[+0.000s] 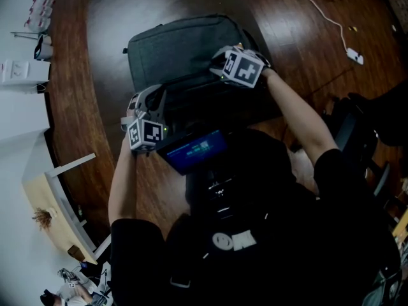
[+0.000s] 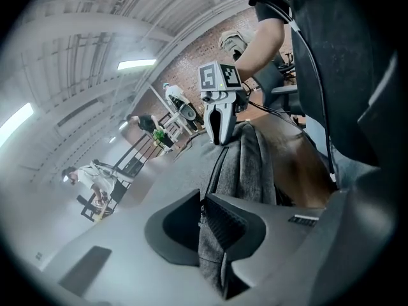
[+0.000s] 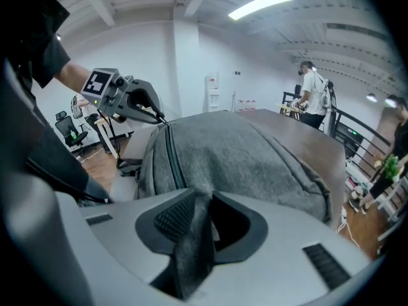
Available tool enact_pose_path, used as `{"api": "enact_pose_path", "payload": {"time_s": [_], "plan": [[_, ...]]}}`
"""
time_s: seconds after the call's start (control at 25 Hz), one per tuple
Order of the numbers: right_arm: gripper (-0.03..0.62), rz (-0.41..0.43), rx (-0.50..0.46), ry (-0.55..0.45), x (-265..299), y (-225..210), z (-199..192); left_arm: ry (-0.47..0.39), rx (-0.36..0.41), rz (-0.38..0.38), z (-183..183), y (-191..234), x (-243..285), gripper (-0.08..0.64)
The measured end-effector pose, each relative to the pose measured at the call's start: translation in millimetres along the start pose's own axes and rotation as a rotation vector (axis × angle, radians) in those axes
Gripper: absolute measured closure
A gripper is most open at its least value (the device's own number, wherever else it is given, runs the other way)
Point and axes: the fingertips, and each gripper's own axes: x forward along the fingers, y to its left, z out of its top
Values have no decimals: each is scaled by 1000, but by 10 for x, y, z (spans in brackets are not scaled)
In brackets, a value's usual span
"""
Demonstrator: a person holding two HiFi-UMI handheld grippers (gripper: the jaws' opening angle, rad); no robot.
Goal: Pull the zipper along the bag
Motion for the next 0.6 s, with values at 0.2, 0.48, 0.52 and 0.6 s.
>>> {"api": "enact_pose_path", "payload": {"time_s": [0.2, 0.48, 0.52, 0.6], "plan": [[468, 47, -111, -111, -111, 264, 392, -26, -51, -26, 10, -16, 24, 522], [466, 68, -492, -181, 300, 899, 1002, -86, -188, -73, 43, -4, 139, 522], [466, 47, -524, -190, 343, 907, 1023, -96, -214, -88, 64, -20, 163, 522], [466, 5, -570, -208, 398, 918, 1044, -117, -277, -114, 97, -63, 182, 522]]}}
